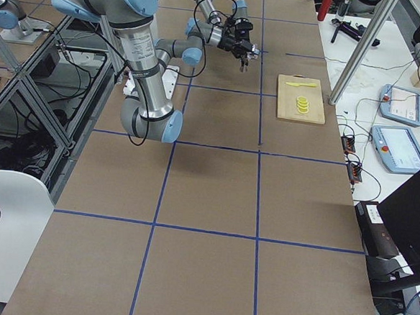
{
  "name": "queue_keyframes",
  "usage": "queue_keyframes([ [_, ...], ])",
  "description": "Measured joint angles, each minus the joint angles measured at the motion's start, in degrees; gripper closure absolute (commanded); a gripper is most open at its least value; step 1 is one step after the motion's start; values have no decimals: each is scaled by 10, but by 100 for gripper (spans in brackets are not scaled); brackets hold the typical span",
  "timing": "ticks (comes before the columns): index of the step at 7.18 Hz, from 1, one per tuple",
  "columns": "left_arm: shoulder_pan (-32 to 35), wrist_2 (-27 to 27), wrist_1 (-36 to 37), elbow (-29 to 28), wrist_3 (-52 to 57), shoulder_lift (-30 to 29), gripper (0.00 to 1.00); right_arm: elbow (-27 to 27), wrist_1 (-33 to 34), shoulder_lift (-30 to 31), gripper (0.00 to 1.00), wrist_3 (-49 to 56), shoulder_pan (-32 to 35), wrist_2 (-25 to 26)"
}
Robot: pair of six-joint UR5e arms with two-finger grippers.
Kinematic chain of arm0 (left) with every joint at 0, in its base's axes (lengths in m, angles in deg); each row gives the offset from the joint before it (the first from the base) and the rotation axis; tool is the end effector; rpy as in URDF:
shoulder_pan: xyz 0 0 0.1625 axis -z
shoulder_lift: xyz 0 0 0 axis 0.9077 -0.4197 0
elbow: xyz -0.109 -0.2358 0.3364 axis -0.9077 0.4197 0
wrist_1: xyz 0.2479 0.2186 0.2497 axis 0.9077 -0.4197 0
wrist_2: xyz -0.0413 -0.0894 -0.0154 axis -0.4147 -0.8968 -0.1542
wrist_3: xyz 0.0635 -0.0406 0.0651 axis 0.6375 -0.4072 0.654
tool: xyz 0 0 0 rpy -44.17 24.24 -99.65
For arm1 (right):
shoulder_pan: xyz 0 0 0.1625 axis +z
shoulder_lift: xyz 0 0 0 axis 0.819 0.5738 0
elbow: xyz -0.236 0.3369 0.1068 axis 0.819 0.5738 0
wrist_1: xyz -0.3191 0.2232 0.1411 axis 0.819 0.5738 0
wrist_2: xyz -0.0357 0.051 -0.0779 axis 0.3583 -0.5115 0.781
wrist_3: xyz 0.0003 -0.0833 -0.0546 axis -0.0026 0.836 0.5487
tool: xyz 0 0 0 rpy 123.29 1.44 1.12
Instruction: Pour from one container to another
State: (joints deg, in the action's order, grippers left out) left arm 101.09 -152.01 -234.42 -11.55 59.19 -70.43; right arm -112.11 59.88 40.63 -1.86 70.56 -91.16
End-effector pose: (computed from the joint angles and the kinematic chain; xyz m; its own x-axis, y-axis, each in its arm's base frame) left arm 0.4814 -0.4699 0.2703 0.2358 0.9688 -0.0768 0.2449 0.0172 0.9694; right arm -0.5015 -0.3679 0.1429 0.9770 -0.2076 -0.0490 0.0935 0.2106 0.9731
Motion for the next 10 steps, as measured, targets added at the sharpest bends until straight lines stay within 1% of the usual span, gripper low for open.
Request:
queue_keyframes([
  [2, 19, 0, -1, 24, -12, 24, 100, -1, 0, 7, 100, -17, 0, -1],
  [4, 40, -2, -12, 56, -16, 68, 100, -1, 0, 11, 100, -22, 0, 0],
  [5, 49, -3, -35, 65, -22, 98, 100, -1, 0, 12, 100, -24, 1, 0],
  [6, 60, -3, -64, 73, -29, 133, 100, -1, 0, 13, 100, -24, 1, 0],
  [8, 83, -3, -103, 109, -37, 217, 100, -2, 0, 14, 100, -24, 0, 0],
  [10, 92, -2, -169, 135, -78, 301, 100, -2, 0, 14, 100, -24, 0, 1],
])
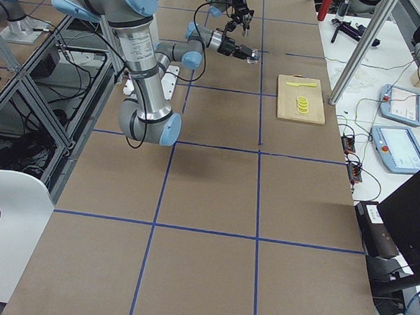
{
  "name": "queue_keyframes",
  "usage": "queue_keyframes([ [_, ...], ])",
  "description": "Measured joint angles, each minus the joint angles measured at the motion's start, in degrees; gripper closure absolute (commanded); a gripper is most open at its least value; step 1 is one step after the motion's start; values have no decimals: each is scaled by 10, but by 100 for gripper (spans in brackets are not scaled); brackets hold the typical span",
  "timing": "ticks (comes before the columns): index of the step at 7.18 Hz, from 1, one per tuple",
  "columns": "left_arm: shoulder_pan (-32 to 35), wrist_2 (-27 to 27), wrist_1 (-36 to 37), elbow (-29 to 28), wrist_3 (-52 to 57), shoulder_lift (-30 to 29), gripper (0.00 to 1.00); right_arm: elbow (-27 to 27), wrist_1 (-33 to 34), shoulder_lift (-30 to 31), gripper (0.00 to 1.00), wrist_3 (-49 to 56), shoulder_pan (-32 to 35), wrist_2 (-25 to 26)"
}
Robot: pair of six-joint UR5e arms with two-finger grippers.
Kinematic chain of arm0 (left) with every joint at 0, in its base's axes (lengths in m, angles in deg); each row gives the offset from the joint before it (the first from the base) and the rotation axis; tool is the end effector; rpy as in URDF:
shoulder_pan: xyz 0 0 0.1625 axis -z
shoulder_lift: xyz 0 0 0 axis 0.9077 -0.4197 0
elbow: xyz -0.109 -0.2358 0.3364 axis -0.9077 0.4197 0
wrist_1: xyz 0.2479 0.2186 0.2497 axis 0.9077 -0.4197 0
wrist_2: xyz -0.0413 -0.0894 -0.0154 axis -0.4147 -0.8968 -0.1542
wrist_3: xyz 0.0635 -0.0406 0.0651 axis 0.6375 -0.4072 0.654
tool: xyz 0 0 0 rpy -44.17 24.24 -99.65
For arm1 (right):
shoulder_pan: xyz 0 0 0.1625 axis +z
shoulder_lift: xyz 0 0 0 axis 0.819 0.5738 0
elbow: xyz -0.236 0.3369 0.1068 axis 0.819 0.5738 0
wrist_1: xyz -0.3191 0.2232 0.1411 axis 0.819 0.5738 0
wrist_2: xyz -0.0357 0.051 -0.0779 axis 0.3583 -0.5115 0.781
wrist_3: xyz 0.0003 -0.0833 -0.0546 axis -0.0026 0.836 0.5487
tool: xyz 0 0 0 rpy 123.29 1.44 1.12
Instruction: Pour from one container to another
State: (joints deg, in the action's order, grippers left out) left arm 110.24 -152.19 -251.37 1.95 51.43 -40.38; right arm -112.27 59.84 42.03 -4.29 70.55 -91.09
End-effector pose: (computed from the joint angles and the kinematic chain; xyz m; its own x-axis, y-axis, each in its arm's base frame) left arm 0.2671 -0.4064 0.4477 0.3466 0.9157 -0.2035 0.2984 0.0980 0.9494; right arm -0.5007 -0.3677 0.1561 0.9799 -0.1977 -0.0266 0.0716 0.2242 0.9719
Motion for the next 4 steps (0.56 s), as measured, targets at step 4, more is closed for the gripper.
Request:
queue_keyframes([
  [4, -5, 108, -131, 31, -124, 134, 100, -1, -2, 0, 100, 0, -1, 1],
])
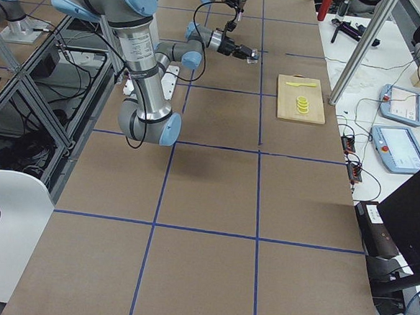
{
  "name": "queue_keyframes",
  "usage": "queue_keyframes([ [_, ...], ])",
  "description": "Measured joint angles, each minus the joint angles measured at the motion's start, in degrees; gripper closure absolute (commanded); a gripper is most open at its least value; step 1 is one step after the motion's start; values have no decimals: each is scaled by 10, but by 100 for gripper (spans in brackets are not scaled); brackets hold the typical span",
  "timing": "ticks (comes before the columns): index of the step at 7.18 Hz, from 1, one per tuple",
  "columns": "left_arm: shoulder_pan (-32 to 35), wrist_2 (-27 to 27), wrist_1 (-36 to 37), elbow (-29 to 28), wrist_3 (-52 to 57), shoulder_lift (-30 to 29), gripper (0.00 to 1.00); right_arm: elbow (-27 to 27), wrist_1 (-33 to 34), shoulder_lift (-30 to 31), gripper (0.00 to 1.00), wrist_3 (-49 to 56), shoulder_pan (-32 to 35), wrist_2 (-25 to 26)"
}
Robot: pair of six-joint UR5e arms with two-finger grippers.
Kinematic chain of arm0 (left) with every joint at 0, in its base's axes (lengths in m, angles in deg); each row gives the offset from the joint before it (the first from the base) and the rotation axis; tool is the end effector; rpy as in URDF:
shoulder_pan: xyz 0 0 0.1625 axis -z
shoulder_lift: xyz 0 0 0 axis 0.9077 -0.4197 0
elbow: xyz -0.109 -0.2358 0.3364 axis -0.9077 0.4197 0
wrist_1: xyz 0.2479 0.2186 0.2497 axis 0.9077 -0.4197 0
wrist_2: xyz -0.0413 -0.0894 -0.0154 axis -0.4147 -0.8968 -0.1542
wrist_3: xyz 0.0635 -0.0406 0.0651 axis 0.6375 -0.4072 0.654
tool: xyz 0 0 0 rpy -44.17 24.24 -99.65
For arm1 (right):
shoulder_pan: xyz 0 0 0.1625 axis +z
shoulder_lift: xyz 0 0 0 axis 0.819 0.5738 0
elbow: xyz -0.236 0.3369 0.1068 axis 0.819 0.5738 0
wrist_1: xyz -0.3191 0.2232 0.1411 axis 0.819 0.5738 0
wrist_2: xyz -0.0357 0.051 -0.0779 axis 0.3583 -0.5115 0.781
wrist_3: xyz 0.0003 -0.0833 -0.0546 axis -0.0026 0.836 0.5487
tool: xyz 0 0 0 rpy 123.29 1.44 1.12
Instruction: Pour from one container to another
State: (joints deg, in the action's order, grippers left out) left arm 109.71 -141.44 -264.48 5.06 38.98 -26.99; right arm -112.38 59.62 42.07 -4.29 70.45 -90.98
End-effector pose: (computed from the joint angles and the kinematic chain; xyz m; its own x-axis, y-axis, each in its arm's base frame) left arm 0.1848 -0.3445 0.5065 0.3887 0.8151 -0.4294 0.4729 0.2235 0.8523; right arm -0.5003 -0.3666 0.1554 0.9800 -0.1977 -0.0225 0.0671 0.2220 0.9727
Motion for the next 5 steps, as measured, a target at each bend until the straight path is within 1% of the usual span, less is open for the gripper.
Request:
queue_keyframes([
  [2, -2, 27, -32, 0, -13, 38, 100, 0, -7, 1, 100, 0, 0, 1],
  [5, -13, 40, -37, -5, -36, 45, 100, 0, -9, 4, 100, 0, 0, 1],
])
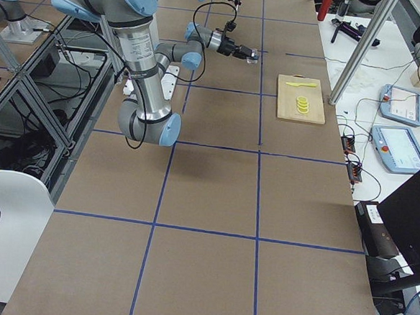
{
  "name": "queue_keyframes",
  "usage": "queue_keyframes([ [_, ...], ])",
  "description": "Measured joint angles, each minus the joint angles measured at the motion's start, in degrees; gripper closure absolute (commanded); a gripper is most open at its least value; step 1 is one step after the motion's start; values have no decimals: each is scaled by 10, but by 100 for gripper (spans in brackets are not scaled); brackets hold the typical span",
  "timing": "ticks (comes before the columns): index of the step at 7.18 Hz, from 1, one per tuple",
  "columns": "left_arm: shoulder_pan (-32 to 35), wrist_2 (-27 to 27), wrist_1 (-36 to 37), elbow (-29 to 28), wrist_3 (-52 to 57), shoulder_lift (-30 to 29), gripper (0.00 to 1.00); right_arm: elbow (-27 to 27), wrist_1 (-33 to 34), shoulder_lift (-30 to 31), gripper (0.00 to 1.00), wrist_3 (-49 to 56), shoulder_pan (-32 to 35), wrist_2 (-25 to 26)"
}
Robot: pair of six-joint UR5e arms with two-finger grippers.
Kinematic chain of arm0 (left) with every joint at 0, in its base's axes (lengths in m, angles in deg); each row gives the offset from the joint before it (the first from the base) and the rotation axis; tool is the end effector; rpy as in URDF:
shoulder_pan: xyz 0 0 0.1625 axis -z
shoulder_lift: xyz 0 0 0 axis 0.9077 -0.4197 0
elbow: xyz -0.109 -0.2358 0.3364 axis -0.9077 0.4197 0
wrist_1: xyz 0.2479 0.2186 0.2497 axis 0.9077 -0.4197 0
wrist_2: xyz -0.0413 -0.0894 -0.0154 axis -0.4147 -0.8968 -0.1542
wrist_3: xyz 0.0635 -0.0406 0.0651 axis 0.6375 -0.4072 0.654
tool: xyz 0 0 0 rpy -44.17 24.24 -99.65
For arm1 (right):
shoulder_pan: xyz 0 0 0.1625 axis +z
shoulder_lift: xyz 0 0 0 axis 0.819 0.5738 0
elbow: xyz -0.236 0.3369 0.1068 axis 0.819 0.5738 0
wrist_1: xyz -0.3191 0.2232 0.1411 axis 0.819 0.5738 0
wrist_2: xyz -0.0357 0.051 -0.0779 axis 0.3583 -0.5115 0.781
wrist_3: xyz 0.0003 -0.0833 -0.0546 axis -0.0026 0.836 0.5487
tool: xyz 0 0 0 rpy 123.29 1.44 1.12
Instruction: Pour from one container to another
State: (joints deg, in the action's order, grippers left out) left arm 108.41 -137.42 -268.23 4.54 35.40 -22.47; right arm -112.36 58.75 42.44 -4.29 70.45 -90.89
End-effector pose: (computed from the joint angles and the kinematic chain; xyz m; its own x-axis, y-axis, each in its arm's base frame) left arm 0.1624 -0.3213 0.5342 0.3942 0.7679 -0.5049 0.5069 0.2766 0.8164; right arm -0.4994 -0.3664 0.1578 0.9804 -0.1963 -0.0154 0.0591 0.2193 0.9739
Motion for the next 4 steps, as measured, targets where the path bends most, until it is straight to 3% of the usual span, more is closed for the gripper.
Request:
queue_keyframes([
  [2, -17, 13, 1, -4, -35, -1, 100, 0, 0, 0, 100, 0, 0, 1],
  [4, -78, 78, 1, -2, -113, -5, 100, 0, 0, 1, 100, 0, 0, 1],
])
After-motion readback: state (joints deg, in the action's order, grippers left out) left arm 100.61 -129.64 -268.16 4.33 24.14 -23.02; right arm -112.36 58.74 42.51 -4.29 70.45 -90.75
